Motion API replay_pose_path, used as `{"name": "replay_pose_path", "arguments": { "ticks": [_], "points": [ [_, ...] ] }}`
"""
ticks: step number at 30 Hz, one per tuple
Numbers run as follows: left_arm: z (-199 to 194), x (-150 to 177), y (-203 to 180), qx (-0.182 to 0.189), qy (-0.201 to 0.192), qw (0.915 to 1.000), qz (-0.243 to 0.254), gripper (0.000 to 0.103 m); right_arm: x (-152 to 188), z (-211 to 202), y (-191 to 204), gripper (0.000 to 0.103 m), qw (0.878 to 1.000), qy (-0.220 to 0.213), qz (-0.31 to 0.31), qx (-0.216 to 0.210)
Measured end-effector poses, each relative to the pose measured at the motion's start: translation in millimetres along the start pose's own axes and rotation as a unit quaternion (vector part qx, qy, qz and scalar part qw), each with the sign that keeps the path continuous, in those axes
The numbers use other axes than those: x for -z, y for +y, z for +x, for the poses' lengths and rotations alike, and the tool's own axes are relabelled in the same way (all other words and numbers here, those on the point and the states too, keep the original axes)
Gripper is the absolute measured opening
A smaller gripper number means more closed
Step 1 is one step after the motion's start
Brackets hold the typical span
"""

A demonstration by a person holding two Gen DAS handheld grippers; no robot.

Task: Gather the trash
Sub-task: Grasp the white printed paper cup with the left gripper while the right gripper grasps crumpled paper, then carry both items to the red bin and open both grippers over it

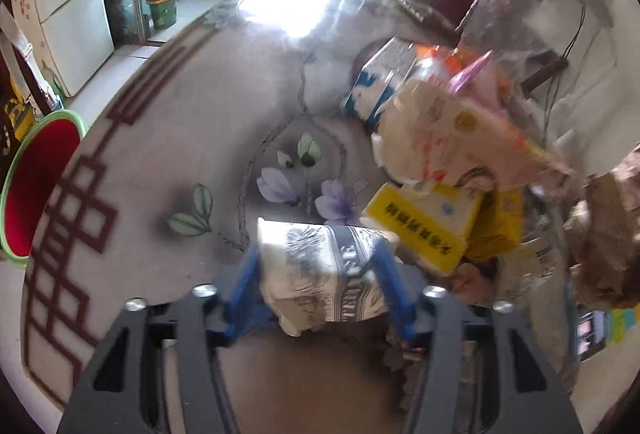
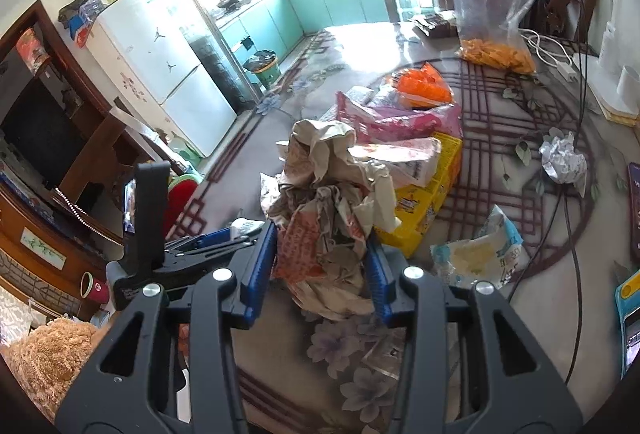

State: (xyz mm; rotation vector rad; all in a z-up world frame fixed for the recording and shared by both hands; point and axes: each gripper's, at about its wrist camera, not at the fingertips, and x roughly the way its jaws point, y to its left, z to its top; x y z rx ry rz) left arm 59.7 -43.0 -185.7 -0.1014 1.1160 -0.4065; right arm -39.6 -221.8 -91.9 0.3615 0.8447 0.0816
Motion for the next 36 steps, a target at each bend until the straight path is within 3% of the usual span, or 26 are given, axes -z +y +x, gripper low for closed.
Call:
{"name": "replay_pose_path", "arguments": {
  "ticks": [3, 5, 6, 7, 9, 10, 13, 16, 17, 18, 23, 26, 29, 30, 32, 33, 36],
  "points": [
    [-27, -3, 2, 0.014, -0.031, 0.9994, 0.004, 0.036, -3, -2, 14, 0.041, 1.0, -0.006, -0.012, -0.009],
    [-39, -7, 7, 0.016, -0.044, 0.9988, 0.013, 0.036, -5, 0, 26, 0.041, 1.0, -0.008, -0.027, -0.01],
    [-41, -9, 8, 0.018, -0.043, 0.9988, 0.014, 0.045, -6, 2, 31, 0.041, 0.999, -0.008, -0.029, -0.011],
    [-41, -10, 10, 0.025, -0.037, 0.9989, 0.015, 0.064, -8, 3, 33, 0.042, 1.0, -0.008, -0.026, -0.012],
    [-38, -10, 10, 0.046, -0.028, 0.9983, 0.023, 0.089, -10, 6, 36, 0.042, 1.0, -0.009, -0.022, -0.007],
    [-34, -9, 9, 0.051, -0.025, 0.9979, 0.032, 0.095, -10, 8, 38, 0.042, 1.0, -0.013, -0.019, 0.002],
    [-11, -8, 0, 0.035, -0.001, 0.9971, 0.068, 0.095, -8, 11, 39, 0.042, 1.0, -0.012, 0.002, 0.023],
    [17, -6, -8, -0.009, 0.02, 0.9941, 0.106, 0.095, -4, 11, 41, 0.043, 0.999, -0.008, 0.012, 0.043],
    [26, -6, -9, -0.001, 0.031, 0.9931, 0.113, 0.097, -2, 11, 41, 0.043, 0.999, -0.008, 0.019, 0.05],
    [28, -8, -8, 0.023, 0.029, 0.9934, 0.109, 0.096, 0, 10, 40, 0.043, 0.998, -0.008, 0.027, 0.056],
    [38, -16, -17, 0.045, 0.066, 0.9897, 0.119, 0.095, 8, 7, 41, 0.043, 0.994, -0.012, 0.056, 0.088],
    [42, -15, -25, 0.05, 0.063, 0.986, 0.146, 0.095, 9, 5, 43, 0.045, 0.992, -0.018, 0.071, 0.103],
    [58, -11, -24, 0.067, 0.116, 0.9797, 0.15, 0.095, 11, 6, 48, 0.045, 0.99, -0.021, 0.077, 0.113],
    [56, -12, -24, 0.071, 0.107, 0.9799, 0.152, 0.095, 12, 5, 50, 0.045, 0.99, -0.022, 0.078, 0.117],
    [54, -14, -21, 0.094, 0.109, 0.9784, 0.148, 0.082, 13, 3, 55, 0.045, 0.988, -0.027, 0.081, 0.126],
    [52, -14, -19, 0.1, 0.104, 0.9784, 0.148, 0.065, 12, 4, 57, 0.045, 0.988, -0.028, 0.083, 0.128],
    [45, -23, -9, 0.128, 0.107, 0.9744, 0.15, 0.053, 11, 4, 63, 0.045, 0.987, -0.032, 0.085, 0.136]
  ]
}}
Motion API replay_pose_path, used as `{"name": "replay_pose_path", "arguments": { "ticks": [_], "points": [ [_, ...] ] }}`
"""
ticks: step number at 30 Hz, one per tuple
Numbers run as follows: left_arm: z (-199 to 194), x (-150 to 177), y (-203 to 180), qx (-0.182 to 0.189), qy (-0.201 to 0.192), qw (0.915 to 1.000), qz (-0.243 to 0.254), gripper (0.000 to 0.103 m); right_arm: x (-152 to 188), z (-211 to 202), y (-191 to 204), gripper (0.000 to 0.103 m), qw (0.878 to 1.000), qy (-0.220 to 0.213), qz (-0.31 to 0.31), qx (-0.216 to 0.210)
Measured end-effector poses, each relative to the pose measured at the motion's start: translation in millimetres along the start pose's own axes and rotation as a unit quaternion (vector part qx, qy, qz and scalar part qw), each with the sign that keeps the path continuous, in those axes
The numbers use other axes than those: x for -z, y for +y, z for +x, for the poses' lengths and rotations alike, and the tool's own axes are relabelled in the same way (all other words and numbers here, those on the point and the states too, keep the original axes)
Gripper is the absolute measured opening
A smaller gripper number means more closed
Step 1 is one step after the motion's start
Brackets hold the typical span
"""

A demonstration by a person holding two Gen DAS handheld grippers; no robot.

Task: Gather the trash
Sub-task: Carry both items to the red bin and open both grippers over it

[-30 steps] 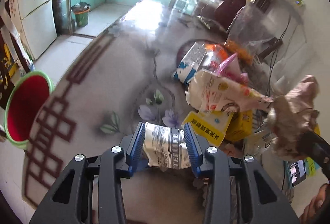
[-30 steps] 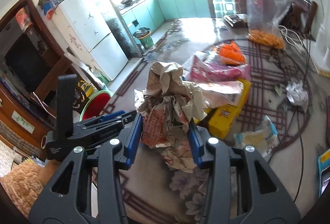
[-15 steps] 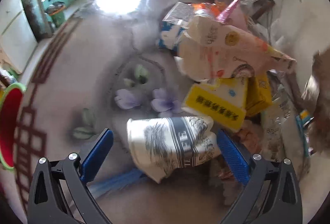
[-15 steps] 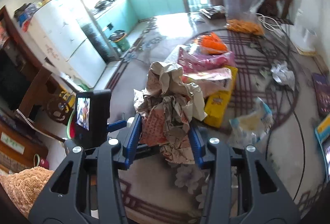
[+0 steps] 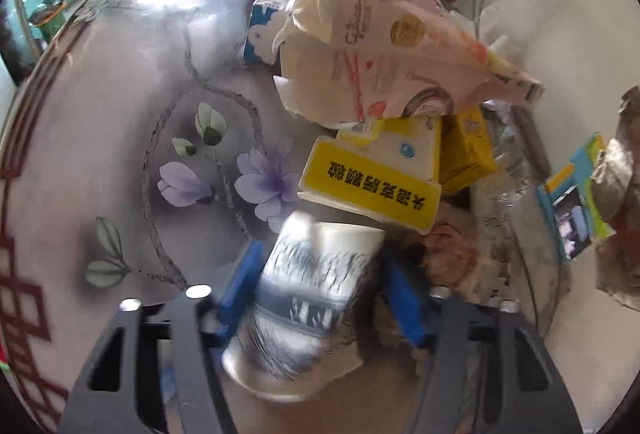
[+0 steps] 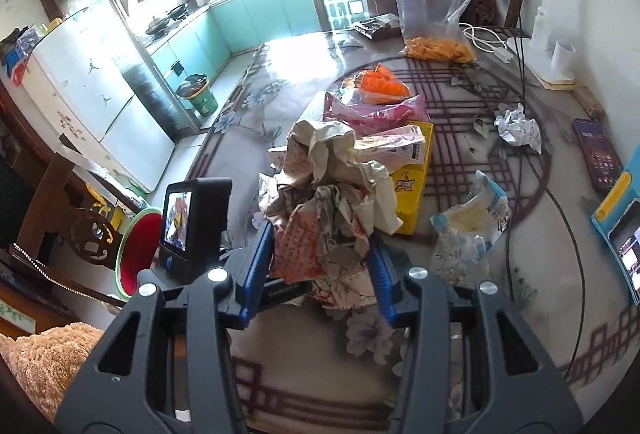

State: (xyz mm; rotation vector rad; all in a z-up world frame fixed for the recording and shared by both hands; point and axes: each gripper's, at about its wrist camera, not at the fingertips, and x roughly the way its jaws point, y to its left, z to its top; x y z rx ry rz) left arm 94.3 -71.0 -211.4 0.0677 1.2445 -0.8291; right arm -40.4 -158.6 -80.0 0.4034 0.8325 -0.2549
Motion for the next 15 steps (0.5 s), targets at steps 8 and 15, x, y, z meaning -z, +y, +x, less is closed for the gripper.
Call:
{"name": "replay_pose_path", "arguments": {
  "ticks": [8, 15],
  "points": [
    [-91, 3, 43, 0.013, -0.085, 0.9961, -0.017, 0.053, -5, 8, 52, 0.045, 0.999, -0.003, -0.035, -0.017],
    [-195, 23, 146, -0.107, -0.168, 0.975, -0.098, 0.053, -3, 47, 138, 0.045, 0.99, 0.035, -0.102, -0.089]
  ]
}}
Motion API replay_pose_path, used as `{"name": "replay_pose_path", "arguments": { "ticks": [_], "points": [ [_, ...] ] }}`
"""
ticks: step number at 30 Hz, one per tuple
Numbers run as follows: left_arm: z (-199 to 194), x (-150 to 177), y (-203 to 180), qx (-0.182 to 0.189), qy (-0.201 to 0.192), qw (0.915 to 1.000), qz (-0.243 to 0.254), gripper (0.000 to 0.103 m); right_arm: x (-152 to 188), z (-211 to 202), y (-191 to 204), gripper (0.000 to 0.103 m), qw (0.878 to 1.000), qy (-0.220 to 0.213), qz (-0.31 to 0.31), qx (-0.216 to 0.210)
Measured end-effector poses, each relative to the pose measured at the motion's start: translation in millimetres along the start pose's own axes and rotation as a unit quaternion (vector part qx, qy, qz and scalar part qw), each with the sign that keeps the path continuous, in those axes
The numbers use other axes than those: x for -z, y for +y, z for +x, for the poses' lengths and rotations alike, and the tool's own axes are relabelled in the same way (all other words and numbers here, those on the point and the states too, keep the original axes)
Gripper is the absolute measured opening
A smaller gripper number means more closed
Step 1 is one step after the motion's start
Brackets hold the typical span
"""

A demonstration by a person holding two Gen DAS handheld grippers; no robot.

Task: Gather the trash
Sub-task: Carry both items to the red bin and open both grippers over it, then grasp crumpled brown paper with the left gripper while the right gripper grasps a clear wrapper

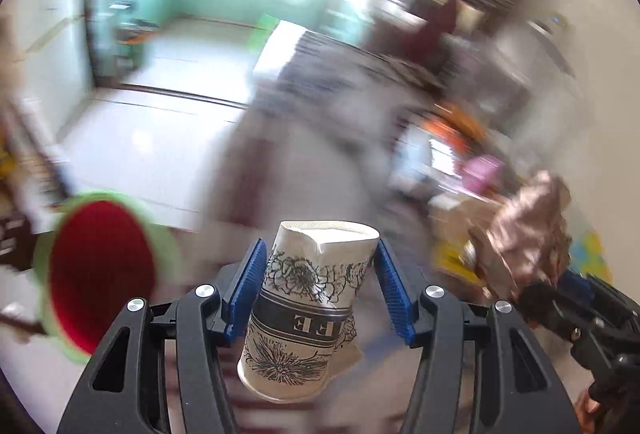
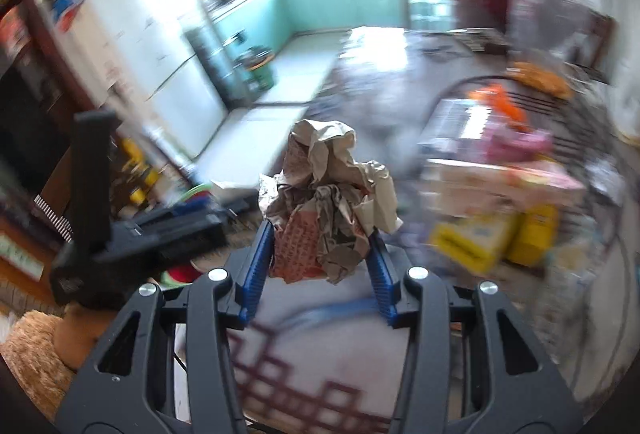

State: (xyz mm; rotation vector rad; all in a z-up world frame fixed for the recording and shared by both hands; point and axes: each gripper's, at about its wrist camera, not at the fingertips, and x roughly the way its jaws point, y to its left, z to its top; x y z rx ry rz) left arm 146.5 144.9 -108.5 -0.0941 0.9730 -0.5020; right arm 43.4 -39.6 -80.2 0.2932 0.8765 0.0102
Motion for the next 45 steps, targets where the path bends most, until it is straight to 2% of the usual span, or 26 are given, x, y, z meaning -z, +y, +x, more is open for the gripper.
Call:
{"name": "replay_pose_path", "arguments": {
  "ticks": [3, 5, 8, 11, 12, 14, 15, 19, 23, 25, 27, 33, 36, 41, 43, 45],
  "points": [
    [-24, 0, 63, -0.072, -0.023, 0.9959, -0.05, 0.053, -6, 37, 41, 0.045, 0.998, 0.033, -0.034, -0.05],
    [-34, 4, 105, -0.102, -0.019, 0.9906, -0.089, 0.052, -8, 60, 66, 0.045, 0.994, 0.053, -0.058, -0.075],
    [-35, 9, 144, -0.137, -0.014, 0.9839, -0.114, 0.051, -8, 98, 104, 0.045, 0.986, 0.09, -0.093, -0.108],
    [-33, 14, 167, -0.152, -0.009, 0.9804, -0.124, 0.051, -9, 131, 130, 0.045, 0.979, 0.114, -0.117, -0.119],
    [-32, 16, 171, -0.155, -0.009, 0.9798, -0.126, 0.051, -10, 138, 135, 0.047, 0.978, 0.12, -0.122, -0.122],
    [-31, 18, 178, -0.163, -0.01, 0.9789, -0.124, 0.051, -11, 153, 148, 0.069, 0.975, 0.131, -0.134, -0.119],
    [-27, 20, 179, -0.167, -0.01, 0.9783, -0.122, 0.055, -11, 156, 151, 0.081, 0.977, 0.127, -0.136, -0.103],
    [-16, 13, 180, -0.165, -0.006, 0.9794, -0.116, 0.059, -10, 148, 141, 0.081, 0.982, 0.113, -0.123, -0.093],
    [-8, 7, 164, -0.141, -0.005, 0.9848, -0.101, 0.06, -4, 121, 117, 0.082, 0.987, 0.096, -0.11, -0.074],
    [-5, 5, 151, -0.129, -0.007, 0.9876, -0.09, 0.075, -1, 104, 97, 0.083, 0.99, 0.088, -0.088, -0.061],
    [-3, 1, 134, -0.109, -0.013, 0.991, -0.076, 0.077, 0, 91, 74, 0.083, 0.994, 0.078, -0.067, -0.046],
    [6, -8, 75, -0.06, -0.014, 0.9979, -0.021, 0.082, 12, 33, -18, 0.083, 0.998, 0.041, 0.024, 0.04],
    [9, -9, 43, -0.037, -0.015, 0.9992, 0.001, 0.082, 22, 4, -72, 0.083, 0.993, 0.031, 0.063, 0.092],
    [12, 0, -20, 0.005, -0.011, 0.9993, 0.037, 0.083, 37, -40, -176, 0.083, 0.974, 0.017, 0.146, 0.174],
    [16, 8, -46, 0.021, -0.002, 0.9986, 0.048, 0.083, 47, -46, -206, 0.082, 0.967, 0.023, 0.169, 0.187],
    [21, 15, -68, 0.03, 0.008, 0.9978, 0.058, 0.083, 58, -43, -233, 0.08, 0.965, 0.04, 0.188, 0.178]
  ]
}}
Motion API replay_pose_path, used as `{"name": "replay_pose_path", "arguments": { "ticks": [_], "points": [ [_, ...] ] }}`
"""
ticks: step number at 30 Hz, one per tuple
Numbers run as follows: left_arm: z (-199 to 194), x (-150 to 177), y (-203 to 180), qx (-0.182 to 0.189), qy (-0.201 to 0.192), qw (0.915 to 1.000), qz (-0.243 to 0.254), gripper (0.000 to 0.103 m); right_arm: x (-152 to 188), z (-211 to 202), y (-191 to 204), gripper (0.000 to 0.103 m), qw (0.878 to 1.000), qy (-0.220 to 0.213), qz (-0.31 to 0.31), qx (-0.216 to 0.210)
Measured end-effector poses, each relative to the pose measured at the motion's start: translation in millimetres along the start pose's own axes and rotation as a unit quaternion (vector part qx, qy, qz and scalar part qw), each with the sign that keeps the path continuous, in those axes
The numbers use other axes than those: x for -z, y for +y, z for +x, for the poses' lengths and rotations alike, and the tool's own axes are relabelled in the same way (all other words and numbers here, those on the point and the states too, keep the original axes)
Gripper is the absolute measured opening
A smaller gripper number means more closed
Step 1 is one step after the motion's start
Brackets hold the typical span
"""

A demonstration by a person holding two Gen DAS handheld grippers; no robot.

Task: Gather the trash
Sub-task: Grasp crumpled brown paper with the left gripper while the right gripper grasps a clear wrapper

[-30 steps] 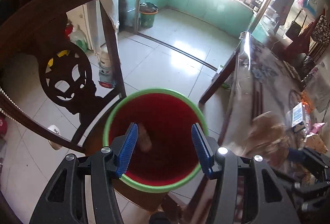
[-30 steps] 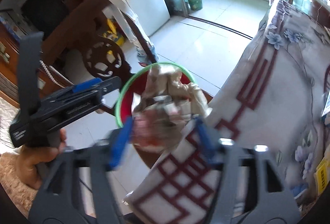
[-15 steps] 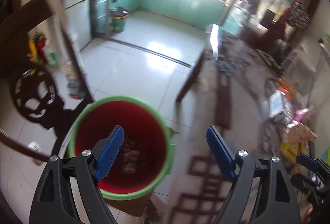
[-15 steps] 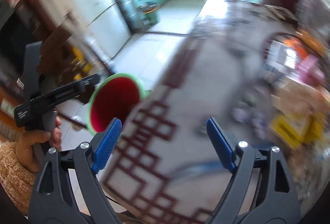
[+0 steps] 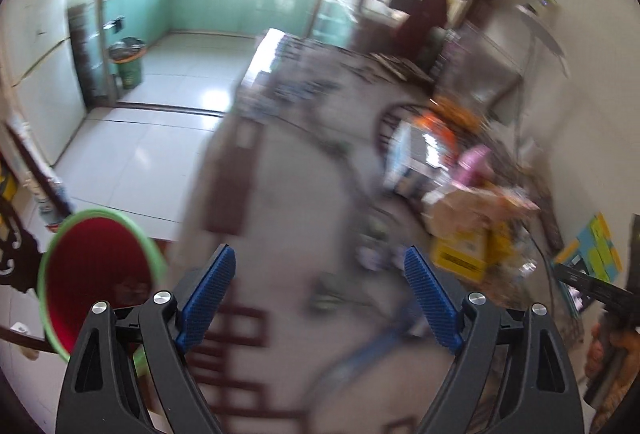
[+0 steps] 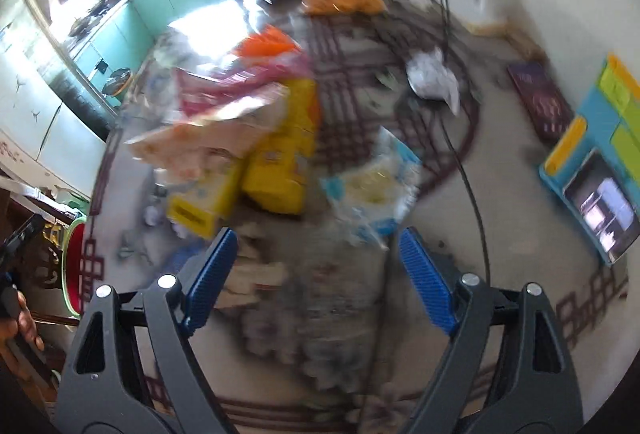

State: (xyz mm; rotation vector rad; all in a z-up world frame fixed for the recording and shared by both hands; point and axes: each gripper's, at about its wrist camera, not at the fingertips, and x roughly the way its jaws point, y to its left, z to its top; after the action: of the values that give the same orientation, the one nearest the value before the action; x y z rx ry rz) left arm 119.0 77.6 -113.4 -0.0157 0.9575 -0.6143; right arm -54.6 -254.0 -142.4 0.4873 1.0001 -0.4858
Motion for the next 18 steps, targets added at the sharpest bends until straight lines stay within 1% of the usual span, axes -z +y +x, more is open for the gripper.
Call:
{"name": "replay_pose_path", "arguments": {
  "ticks": [2, 5, 7, 9, 12, 13, 14, 15, 17, 18],
  "points": [
    [7, 7, -26, 0.006, 0.01, 0.9999, 0.009, 0.083, 6, 12, -9, 0.08, 1.0, 0.021, -0.008, -0.015],
    [21, 18, -64, 0.009, 0.025, 0.9995, 0.017, 0.083, 17, 32, -7, 0.08, 0.998, 0.044, -0.048, -0.022],
    [27, 23, -80, 0.009, 0.031, 0.9994, 0.014, 0.083, 26, 51, -6, 0.08, 0.995, 0.068, -0.065, -0.034],
    [32, 29, -96, 0.009, 0.033, 0.9994, 0.01, 0.083, 37, 58, -2, 0.079, 0.992, 0.085, -0.086, -0.045],
    [39, 36, -118, 0.005, 0.036, 0.9993, 0.009, 0.083, 50, 75, 2, 0.069, 0.983, 0.111, -0.139, -0.039],
    [41, 39, -125, 0.004, 0.038, 0.9992, 0.007, 0.083, 52, 73, 1, 0.064, 0.983, 0.101, -0.15, -0.043],
    [42, 40, -128, 0.003, 0.04, 0.9992, 0.006, 0.083, 53, 72, 1, 0.062, 0.98, 0.106, -0.159, -0.047],
    [45, 42, -133, 0.002, 0.041, 0.9991, 0.004, 0.083, 53, 71, -1, 0.057, 0.98, 0.105, -0.163, -0.052],
    [50, 46, -142, 0.0, 0.048, 0.9988, 0.005, 0.083, 49, 63, -8, 0.042, 0.98, 0.096, -0.157, -0.072],
    [55, 49, -148, 0.002, 0.056, 0.9984, 0.009, 0.083, 46, 59, -11, 0.03, 0.981, 0.093, -0.154, -0.078]
  ]
}}
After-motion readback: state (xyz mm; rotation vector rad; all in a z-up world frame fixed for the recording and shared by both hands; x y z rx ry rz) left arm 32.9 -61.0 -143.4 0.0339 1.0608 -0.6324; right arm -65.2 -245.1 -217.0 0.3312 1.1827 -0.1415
